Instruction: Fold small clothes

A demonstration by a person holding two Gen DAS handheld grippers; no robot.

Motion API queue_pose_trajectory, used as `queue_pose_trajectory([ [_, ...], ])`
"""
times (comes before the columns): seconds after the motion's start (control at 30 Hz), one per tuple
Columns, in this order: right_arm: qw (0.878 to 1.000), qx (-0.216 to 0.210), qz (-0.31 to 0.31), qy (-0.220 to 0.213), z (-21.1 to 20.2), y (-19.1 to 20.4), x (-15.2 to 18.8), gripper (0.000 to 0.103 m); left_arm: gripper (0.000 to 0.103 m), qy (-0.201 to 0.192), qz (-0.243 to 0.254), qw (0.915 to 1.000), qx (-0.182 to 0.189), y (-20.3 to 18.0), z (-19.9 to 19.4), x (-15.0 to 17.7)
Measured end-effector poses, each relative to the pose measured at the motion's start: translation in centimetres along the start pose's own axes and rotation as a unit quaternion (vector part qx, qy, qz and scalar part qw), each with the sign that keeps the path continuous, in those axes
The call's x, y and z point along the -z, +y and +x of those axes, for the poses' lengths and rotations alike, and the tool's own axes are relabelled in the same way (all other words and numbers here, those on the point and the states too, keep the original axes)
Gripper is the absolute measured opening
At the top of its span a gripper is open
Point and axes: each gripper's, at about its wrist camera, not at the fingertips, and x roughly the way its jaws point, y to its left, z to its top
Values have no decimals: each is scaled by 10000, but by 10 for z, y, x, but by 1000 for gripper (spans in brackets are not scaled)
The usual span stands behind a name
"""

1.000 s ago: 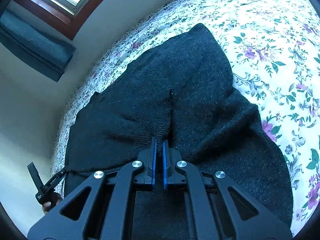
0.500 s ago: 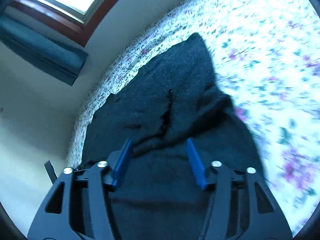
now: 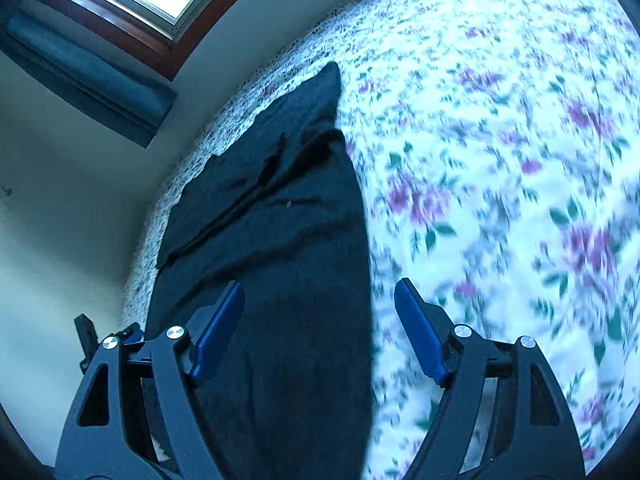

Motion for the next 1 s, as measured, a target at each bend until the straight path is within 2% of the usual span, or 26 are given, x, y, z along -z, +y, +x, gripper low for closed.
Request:
queue_pose_trajectory([
  [0.1,9993,-268,144,210,-2,-7,11,77,68,154,-120,9988,440,1,-5,16],
  [0.23,9979,-505,13,403,-10,-5,28,78,68,222,-123,9959,868,-3,-15,40],
  [0.37,9952,-712,-188,651,-14,1,46,81,68,297,98,9940,1052,-16,-25,66],
  [0.53,9908,-899,-438,907,-19,14,68,83,68,337,-47,9894,1412,-17,-35,86],
  [0.7,9834,-1284,-528,1172,-23,23,87,83,67,684,-434,9705,2269,-17,-33,103],
  [0.83,9776,-1478,-672,1343,-26,31,101,83,67,583,104,9764,2078,-36,-37,111],
  [0.93,9735,-1596,-686,1487,-27,34,108,83,67,679,264,9735,2167,-47,-34,116],
  [1.0,9717,-1644,-718,1538,-29,36,112,83,67,642,465,9748,2086,-54,-34,119],
])
